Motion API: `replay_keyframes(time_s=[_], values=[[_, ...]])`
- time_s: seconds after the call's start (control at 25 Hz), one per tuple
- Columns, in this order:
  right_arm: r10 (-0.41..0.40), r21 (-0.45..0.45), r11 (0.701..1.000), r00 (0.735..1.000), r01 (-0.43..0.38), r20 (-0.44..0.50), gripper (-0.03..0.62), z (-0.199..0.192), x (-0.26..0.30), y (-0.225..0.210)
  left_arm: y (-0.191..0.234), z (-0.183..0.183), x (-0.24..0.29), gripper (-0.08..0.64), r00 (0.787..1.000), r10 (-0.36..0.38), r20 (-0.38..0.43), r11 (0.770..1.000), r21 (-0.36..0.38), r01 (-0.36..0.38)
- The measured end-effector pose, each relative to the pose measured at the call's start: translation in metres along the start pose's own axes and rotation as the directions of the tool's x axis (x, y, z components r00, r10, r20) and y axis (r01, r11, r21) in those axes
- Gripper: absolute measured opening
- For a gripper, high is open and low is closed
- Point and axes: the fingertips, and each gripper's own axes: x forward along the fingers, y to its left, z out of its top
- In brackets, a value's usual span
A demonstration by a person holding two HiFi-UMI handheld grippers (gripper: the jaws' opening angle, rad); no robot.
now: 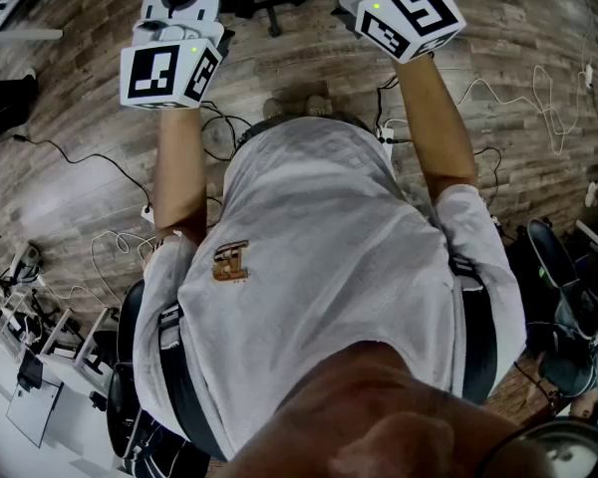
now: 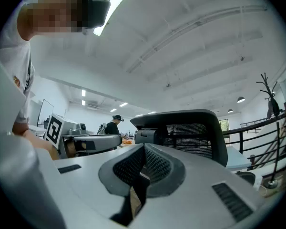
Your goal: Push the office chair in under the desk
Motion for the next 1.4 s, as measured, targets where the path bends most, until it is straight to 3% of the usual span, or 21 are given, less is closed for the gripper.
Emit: replay_keyframes(time_s=[0.48,0.8,1.08,1.28,1.4], values=[[0.01,-0.001,1.0,1.0,-0.01,0.0,0.037,-0.005,0.008,0.003,0.01,-0.002,-0.003,0.02,1.0,0.001,0.007,1.0,0.015,-0.001],[-0.029,-0.173,0.985,0.995,0.012,-0.092,0.037,-0.015,0.015,-0.007,0.027,-0.011,0.003,0.021,0.999,-0.004,-0.035,0.982,0.19,0.01],[-0.102,-0.347,0.937,0.978,0.032,-0.183,0.038,-0.023,0.018,-0.026,0.041,-0.028,0.01,0.023,0.992,-0.004,-0.125,0.917,0.396,0.054],[-0.137,-0.445,0.895,0.957,0.008,-0.257,0.052,-0.034,0.019,-0.038,0.05,-0.045,0.013,0.086,0.978,-0.003,-0.208,0.845,0.523,0.114],[-0.145,-0.492,0.87,0.941,-0.027,-0.307,0.121,-0.044,0.024,-0.043,0.057,-0.056,0.016,0.121,0.967,0.004,-0.256,0.792,0.591,0.153]])
